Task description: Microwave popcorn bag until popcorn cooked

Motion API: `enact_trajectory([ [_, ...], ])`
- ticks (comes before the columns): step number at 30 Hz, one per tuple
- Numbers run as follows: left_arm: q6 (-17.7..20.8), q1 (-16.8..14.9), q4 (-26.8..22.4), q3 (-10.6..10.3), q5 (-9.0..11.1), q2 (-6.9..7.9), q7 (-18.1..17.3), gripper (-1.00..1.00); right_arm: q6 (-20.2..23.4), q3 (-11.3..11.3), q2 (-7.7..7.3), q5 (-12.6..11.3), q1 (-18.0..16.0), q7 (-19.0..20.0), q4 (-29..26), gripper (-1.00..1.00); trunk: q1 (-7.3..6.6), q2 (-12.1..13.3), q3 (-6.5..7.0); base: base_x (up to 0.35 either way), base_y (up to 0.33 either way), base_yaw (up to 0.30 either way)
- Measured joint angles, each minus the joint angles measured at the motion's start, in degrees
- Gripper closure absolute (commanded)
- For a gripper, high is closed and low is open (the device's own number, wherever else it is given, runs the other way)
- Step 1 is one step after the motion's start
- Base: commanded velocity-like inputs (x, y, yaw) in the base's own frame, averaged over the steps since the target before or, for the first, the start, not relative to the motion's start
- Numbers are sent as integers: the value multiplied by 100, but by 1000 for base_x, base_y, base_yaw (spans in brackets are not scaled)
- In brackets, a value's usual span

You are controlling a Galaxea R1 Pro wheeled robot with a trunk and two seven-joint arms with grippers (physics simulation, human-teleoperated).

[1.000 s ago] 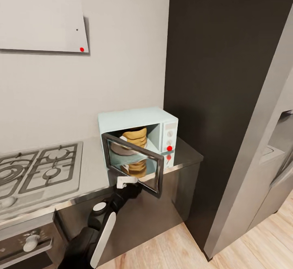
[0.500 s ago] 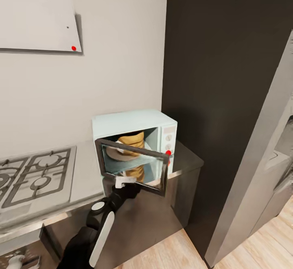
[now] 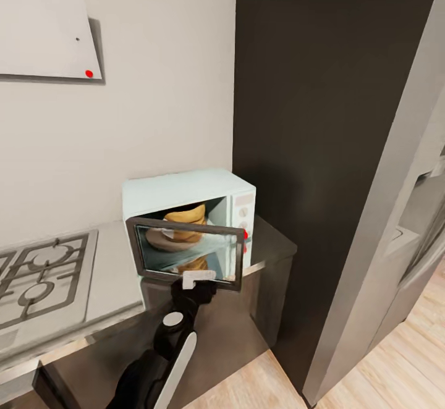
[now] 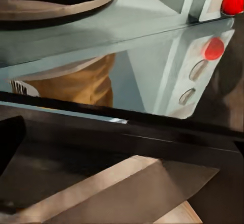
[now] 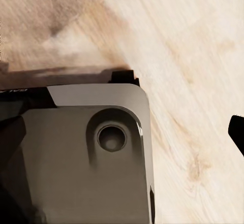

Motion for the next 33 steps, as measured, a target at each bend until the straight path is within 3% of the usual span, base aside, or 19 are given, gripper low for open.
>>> enact_trajectory([
  [4, -7, 0, -7, -61, 7, 0, 273, -100, 6, 3, -1, 0, 0, 0, 2, -100, 0, 0, 0, 189, 0, 0],
  [10, 0, 0, -3, -82, -2, -21, 293, -100, 8, 3, -1, 0, 0, 0, 2, -100, 0, 0, 0, 193, 0, 0],
  [14, -1, 0, -1, -341, -10, -40, 305, -100, 8, 6, -1, 0, 0, 0, 1, -100, 0, 0, 0, 194, 0, 0],
  [33, 8, 14, -21, -382, -17, -40, 324, -100, 8, 0, -1, 0, 0, 0, 0, -100, -1, -2, -1, 181, 0, 0],
])
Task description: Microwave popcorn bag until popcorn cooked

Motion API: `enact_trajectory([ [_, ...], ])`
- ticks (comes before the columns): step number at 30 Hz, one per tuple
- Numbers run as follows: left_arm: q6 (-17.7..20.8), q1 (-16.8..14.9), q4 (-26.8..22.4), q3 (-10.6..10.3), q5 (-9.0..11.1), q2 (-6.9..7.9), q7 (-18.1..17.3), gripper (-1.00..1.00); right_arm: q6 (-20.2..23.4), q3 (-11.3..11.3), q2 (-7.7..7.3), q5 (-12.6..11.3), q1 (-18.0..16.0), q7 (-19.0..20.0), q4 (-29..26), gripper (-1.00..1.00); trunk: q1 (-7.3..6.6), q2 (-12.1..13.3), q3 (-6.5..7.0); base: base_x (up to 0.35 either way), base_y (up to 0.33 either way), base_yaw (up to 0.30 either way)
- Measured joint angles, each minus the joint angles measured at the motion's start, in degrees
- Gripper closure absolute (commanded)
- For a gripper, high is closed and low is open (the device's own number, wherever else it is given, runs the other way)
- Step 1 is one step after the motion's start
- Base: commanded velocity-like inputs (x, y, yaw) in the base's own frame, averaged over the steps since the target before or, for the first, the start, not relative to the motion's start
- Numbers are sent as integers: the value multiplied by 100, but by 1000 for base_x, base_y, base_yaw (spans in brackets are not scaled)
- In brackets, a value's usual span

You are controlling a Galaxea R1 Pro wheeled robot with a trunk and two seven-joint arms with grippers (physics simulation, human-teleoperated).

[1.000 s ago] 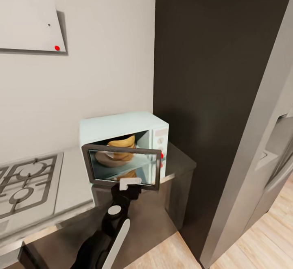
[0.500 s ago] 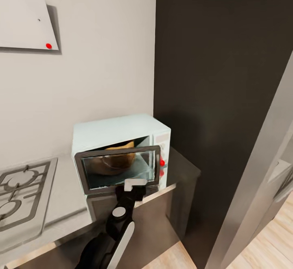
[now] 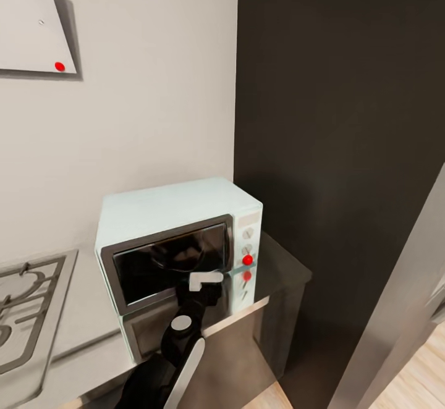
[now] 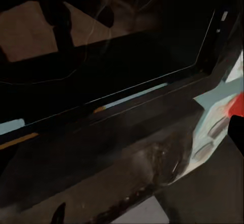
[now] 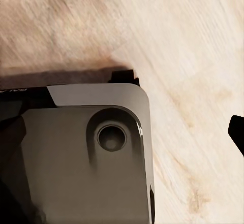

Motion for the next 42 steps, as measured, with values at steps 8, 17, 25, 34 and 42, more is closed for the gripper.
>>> enact_trajectory([
  [8, -23, -18, -116, 20, 54, 4, 37, -100, 0, -2, -6, 0, 0, 0, 0, -100, 5, 3, 1, -70, 0, 0],
  [17, -5, -17, -163, -185, 23, 4, 71, -100, -15, -2, -9, 0, 0, 2, -1, -100, 6, 4, 1, -341, 0, 0],
  [25, 2, -14, -131, -286, 62, 0, 126, -100, -22, -2, -9, 0, 0, 1, -1, -100, 6, 4, 1, -346, 0, 0],
  [34, -2, -16, 1406, -419, 2028, 16, 115, -100, -6, 89, -57, 150, 0, -125, -9, -100, 6, 4, 0, -346, 0, 0],
  [42, -1774, -21, 5641, -357, 3238, 24, -99, -100, -146, 97, -48, 196, 1, -556, -14, -100, 6, 4, 1, -346, 0, 0],
])
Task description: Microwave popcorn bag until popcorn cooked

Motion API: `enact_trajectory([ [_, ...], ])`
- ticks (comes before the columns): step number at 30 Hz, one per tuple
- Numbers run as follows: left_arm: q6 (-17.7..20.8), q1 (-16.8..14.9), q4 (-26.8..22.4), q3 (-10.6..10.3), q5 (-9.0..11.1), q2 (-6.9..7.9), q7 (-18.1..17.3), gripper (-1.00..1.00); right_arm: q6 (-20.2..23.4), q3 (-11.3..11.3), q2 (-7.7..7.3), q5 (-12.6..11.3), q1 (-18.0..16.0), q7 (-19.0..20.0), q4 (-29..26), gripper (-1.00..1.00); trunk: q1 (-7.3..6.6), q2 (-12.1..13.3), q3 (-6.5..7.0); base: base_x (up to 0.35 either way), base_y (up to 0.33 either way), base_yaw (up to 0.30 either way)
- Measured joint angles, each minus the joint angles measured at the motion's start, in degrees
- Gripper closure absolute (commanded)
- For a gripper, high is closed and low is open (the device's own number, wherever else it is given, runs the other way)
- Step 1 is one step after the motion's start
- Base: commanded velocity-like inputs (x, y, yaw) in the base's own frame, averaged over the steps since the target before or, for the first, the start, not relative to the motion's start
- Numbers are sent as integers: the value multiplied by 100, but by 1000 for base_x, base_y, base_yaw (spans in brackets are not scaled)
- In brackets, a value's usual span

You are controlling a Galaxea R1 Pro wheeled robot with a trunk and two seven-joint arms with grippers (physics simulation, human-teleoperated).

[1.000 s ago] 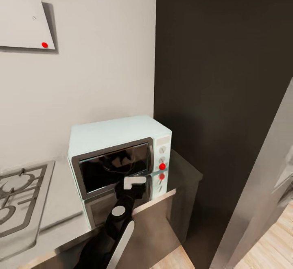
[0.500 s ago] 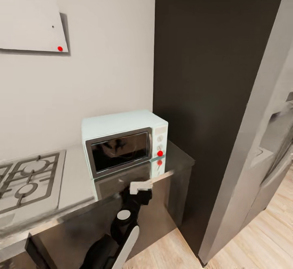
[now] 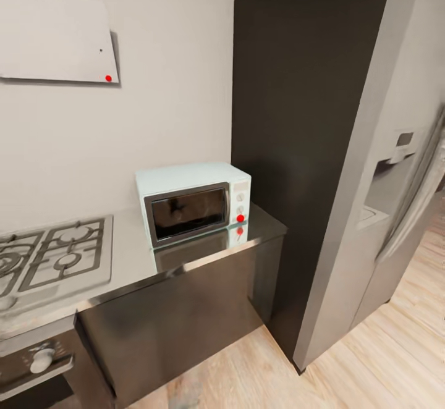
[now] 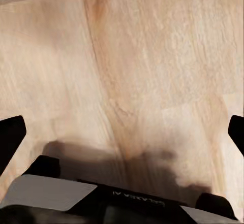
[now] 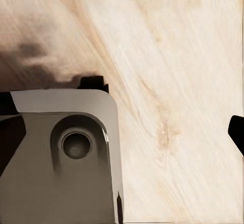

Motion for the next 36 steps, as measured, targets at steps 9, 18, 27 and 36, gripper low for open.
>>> enact_trajectory([
  [9, -210, 16, 2243, 15, -3, 181, -2122, -100, -49, -3, -10, 1, 0, -58, 0, -100, -3, -1, 0, -175, 0, 0],
  [18, -940, 439, 2255, 6, -46, 359, -2134, -100, -33, 9, -27, 729, -1, -57, 1, -100, -3, -1, 0, -1, 0, 113],
  [27, -942, 470, 2256, 0, 10, 350, -2129, -100, -33, -9, 41, 1132, -1, -172, -7, -100, -3, -2, 0, 0, 0, 298],
  [36, -981, 505, 2256, 23, 52, 384, -2125, -100, -63, -57, -42, 1056, -1, -409, 6, -100, -3, -1, 0, 0, 0, 300],
])
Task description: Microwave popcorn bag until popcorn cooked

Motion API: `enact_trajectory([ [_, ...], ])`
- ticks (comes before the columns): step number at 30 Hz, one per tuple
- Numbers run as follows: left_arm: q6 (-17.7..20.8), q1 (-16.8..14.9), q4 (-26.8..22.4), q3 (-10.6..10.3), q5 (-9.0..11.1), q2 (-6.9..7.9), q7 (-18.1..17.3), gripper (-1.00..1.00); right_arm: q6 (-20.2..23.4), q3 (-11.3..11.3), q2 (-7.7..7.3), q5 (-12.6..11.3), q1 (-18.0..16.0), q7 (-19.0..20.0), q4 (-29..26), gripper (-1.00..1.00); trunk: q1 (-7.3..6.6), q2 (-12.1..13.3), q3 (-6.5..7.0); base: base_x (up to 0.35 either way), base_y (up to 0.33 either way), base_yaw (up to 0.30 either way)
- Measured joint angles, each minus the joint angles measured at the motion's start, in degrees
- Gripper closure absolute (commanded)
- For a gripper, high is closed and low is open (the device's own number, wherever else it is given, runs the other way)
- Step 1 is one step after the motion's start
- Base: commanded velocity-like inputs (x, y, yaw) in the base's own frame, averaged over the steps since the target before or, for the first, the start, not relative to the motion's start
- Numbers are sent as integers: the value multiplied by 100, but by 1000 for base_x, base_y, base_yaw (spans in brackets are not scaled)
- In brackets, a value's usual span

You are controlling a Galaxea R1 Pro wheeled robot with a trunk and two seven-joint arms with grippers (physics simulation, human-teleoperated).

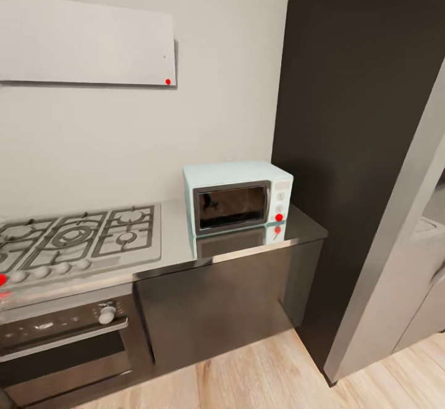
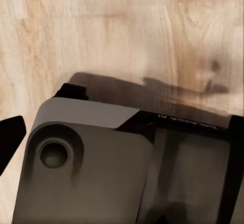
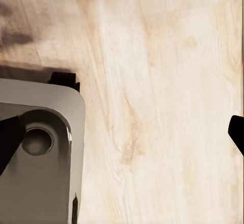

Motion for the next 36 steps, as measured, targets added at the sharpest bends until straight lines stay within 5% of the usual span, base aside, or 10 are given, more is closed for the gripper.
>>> enact_trajectory([
  [30, 30, 1, 0, 0, 2, -4, 0, -100, -33, -8, 6, -35, 0, -2, 9, -100, 0, 0, 0, 0, 0, 299],
  [36, 58, 1, -1, -5, -5, -13, -2, -100, 12, -16, 56, -42, 1, 32, 9, -100, 0, 0, 0, 0, -196, 63],
])
